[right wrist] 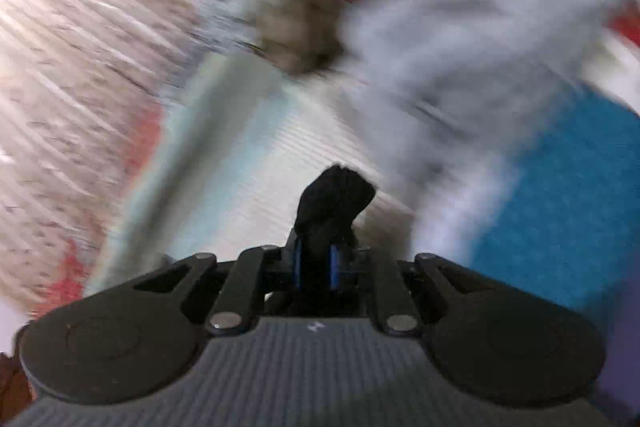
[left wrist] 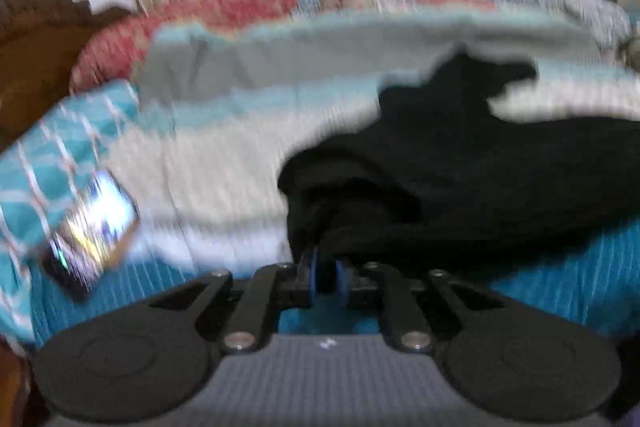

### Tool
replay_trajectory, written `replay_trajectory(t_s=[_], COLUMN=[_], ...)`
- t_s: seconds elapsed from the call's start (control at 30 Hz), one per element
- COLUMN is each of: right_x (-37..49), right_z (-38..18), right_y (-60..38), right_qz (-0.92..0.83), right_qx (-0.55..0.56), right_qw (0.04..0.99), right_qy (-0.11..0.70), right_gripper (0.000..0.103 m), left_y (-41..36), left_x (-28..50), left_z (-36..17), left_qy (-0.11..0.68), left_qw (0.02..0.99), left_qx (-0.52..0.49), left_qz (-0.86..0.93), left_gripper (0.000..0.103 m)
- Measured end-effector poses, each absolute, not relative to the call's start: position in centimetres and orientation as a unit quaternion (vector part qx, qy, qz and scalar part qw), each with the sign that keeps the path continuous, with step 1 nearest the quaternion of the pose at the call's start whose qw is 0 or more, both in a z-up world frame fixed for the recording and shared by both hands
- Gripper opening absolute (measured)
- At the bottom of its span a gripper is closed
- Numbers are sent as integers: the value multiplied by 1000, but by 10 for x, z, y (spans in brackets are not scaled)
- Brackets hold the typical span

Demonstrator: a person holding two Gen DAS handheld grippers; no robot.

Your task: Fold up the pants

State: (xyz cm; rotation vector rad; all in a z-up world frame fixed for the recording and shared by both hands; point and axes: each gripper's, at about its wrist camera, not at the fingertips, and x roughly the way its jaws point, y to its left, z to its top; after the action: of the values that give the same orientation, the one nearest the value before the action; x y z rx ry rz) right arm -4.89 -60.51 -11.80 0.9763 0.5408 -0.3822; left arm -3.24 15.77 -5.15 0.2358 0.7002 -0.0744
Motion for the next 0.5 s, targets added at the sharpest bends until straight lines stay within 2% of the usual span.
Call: replay_trajectory(t_s=[0.07,0.13,0.17,0.2,0.27,0.37,0.5], right_x=[-66,-81,-86,-89,-90,-86,-49], right_z=[-131,-128,-120,-109,-87,-60,-43], right_y=[-603,-607,-608,-606,-603,-588,-554], right_qz=[-208,-207,-225,-241,-252,-228,-162], right_qx=[454,456,450,431,389,355,338], right_qw=[818,822,823,832,855,883,903], right_qy=[285,269,263,252,234,206,210], right_gripper=[28,34,44,47,47,47,47], left_y=[155,155,159,165,182,220,257], left_x=[-43,-58,-62,-67,-75,-74,-42], left_z=[-62,-55,-49,-42,-24,10,31], left_qy=[352,344,343,341,329,298,277], left_qw=[925,928,929,931,939,953,955], left_qx=[135,139,130,116,80,-17,-104], left_qz=[-35,-47,-52,-56,-60,-43,-14], left_gripper=[18,30,34,40,42,50,50])
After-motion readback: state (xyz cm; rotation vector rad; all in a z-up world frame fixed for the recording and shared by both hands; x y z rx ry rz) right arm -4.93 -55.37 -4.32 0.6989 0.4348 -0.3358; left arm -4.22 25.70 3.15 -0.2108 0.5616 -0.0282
